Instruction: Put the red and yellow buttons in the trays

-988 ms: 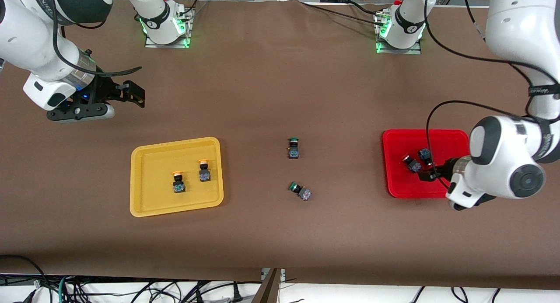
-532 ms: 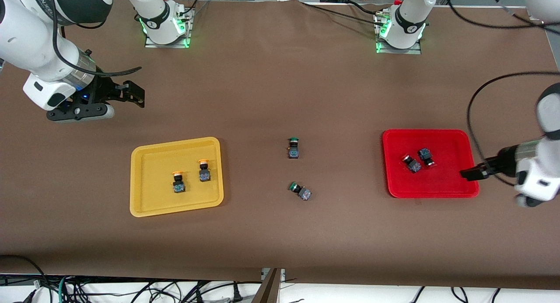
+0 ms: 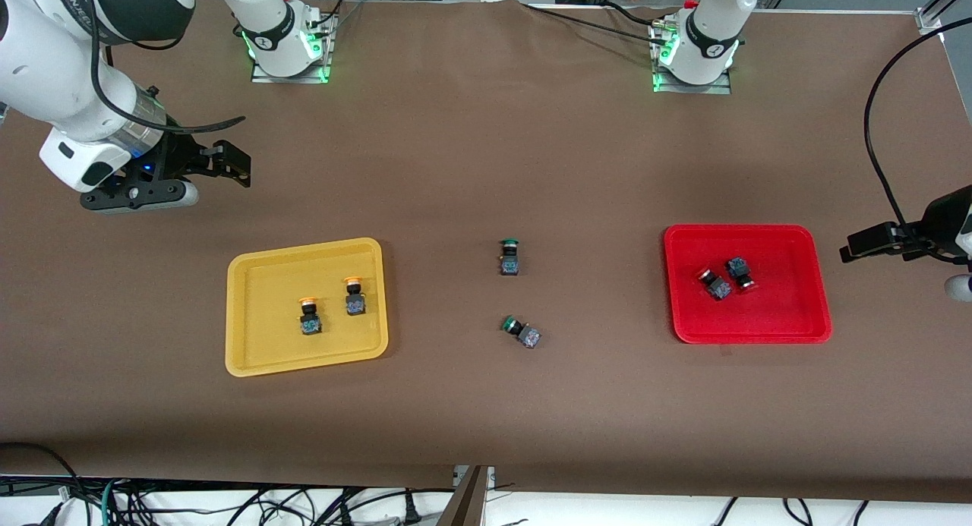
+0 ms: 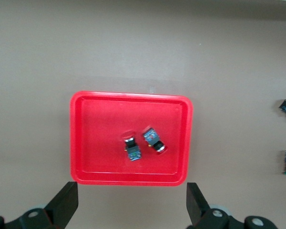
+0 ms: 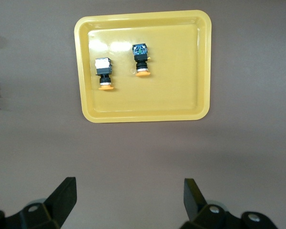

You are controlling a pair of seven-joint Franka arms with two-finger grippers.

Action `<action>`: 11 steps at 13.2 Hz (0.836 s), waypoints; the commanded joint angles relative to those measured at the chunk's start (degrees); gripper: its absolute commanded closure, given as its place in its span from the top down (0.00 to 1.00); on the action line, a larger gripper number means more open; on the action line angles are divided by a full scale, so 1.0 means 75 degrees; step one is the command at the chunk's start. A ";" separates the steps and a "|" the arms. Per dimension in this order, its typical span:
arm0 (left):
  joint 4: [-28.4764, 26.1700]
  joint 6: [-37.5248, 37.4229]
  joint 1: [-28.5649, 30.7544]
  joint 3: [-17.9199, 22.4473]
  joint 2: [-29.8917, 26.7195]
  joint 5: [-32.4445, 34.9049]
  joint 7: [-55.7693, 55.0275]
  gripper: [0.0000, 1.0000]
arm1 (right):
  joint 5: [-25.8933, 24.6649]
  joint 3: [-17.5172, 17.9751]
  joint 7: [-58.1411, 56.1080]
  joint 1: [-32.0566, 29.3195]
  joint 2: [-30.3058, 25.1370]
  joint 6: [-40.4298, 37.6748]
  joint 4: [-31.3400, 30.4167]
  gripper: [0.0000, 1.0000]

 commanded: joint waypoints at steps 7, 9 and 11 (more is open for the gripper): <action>-0.2977 0.0952 -0.1486 0.1049 -0.2869 0.0305 0.0331 1.00 | -0.0259 0.0117 -0.0225 -0.0118 -0.0024 -0.0013 0.0004 0.99; -0.3289 0.0849 -0.1568 0.1072 -0.3026 0.0396 0.0238 1.00 | -0.0259 0.0106 -0.0225 -0.0118 -0.0023 -0.0001 0.0004 0.99; -0.3219 0.0755 -0.1486 0.1107 -0.2827 0.0397 0.0261 1.00 | -0.0259 0.0106 -0.0225 -0.0130 -0.0023 0.0011 0.0016 0.99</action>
